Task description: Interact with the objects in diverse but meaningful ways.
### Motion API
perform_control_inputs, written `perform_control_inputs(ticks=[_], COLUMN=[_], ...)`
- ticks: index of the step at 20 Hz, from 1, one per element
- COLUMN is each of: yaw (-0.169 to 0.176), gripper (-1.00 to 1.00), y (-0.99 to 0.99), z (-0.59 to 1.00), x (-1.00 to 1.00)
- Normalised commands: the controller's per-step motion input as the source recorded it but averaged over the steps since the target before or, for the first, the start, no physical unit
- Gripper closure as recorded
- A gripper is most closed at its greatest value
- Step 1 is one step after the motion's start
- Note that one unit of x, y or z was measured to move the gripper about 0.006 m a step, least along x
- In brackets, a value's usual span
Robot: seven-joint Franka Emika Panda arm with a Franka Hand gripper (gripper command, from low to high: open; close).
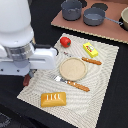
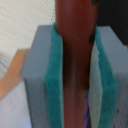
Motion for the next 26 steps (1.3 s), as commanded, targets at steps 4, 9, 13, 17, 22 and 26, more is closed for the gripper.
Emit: perform_control_inputs(ticks=[4, 9, 13, 17, 22, 26], yaw=[0.000, 0.000, 0.000, 0.000, 0.000, 0.000], gripper=[1.00, 1.00, 1.00, 1.00, 1.00, 1.00], y=[-0.24, -0.12, -0.10, -0.02, 0.01, 0.02], z=[-0.20, -0.21, -0.25, -0.27, -0.28, -0.25], x=[0.22, 0.28, 0.24, 0.21, 0.06, 0.01])
